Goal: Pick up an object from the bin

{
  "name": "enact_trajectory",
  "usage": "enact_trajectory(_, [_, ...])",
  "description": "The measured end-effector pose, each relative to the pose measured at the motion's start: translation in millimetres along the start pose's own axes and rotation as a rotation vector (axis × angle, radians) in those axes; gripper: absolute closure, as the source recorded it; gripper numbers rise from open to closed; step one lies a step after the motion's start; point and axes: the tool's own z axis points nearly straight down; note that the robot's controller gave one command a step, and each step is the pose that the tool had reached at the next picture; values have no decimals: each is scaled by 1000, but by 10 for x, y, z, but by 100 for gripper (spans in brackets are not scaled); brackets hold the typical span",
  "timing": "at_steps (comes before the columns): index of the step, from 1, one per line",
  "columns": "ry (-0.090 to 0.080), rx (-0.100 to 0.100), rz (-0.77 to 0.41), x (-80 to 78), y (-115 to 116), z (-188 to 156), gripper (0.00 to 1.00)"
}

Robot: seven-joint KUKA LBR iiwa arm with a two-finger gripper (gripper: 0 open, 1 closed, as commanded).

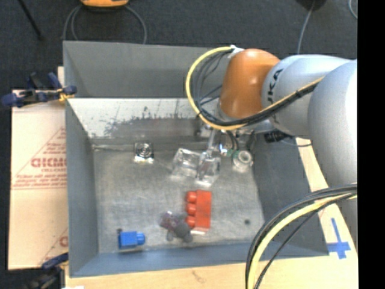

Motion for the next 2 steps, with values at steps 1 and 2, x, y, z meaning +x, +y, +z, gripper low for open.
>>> enact_trajectory(1, [13,-2,1,22,19,1,100])
enact_trajectory(2, [3,-6,2,-14,7,-723,100])
